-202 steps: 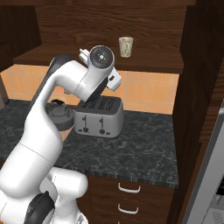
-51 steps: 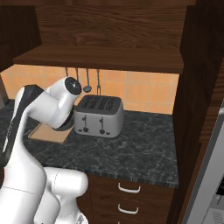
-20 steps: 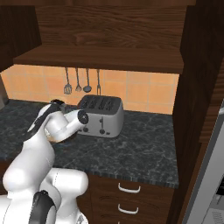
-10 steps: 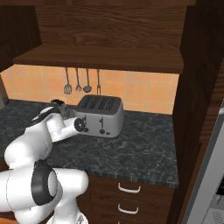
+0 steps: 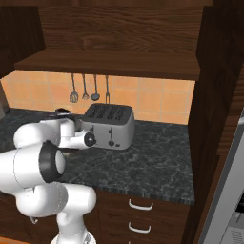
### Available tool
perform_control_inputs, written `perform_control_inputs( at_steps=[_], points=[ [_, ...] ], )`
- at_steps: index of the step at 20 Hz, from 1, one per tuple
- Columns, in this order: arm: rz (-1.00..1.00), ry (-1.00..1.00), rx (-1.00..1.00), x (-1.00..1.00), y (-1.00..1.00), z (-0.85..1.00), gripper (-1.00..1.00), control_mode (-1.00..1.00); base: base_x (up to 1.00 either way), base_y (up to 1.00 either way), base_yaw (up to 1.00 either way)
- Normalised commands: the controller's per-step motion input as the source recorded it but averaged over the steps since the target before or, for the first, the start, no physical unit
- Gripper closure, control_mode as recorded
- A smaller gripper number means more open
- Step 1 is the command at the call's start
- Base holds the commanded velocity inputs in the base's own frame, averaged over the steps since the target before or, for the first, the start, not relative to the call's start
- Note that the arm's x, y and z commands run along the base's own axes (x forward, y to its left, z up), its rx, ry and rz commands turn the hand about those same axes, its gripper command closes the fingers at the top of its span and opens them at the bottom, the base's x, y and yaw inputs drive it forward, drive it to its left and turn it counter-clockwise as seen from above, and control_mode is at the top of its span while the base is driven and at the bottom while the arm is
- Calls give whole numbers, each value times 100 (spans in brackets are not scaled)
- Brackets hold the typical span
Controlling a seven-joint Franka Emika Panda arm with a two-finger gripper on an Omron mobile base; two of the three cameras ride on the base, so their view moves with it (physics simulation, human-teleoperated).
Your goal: Pick the kettle from the counter and place it on the tray. Then pick the mug from the cabinet and place it on the tray. Then close the cabinet doors.
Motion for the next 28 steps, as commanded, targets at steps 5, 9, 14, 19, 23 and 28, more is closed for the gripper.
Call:
perform_control_inputs(
  at_steps=[5, 9, 14, 19, 23, 28],
  points=[
    [0, 0, 3, 39, 0, -14, 100, -100, 0, 0, 0],
    [0, 0, 0, 18, 0, -22, 100, -100, 0, 0, 0],
    [0, 13, -4, -7, 0, -8, 100, -100, 0, 0, 0],
    [0, 8, -2, -5, 2, -14, 100, -100, 0, 0, 0],
    [0, 8, 0, 0, 0, -4, -100, -100, 0, 0, 0],
    [-3, -3, 0, -3, -8, 8, -100, -100, 0, 0, 0]
  ],
)
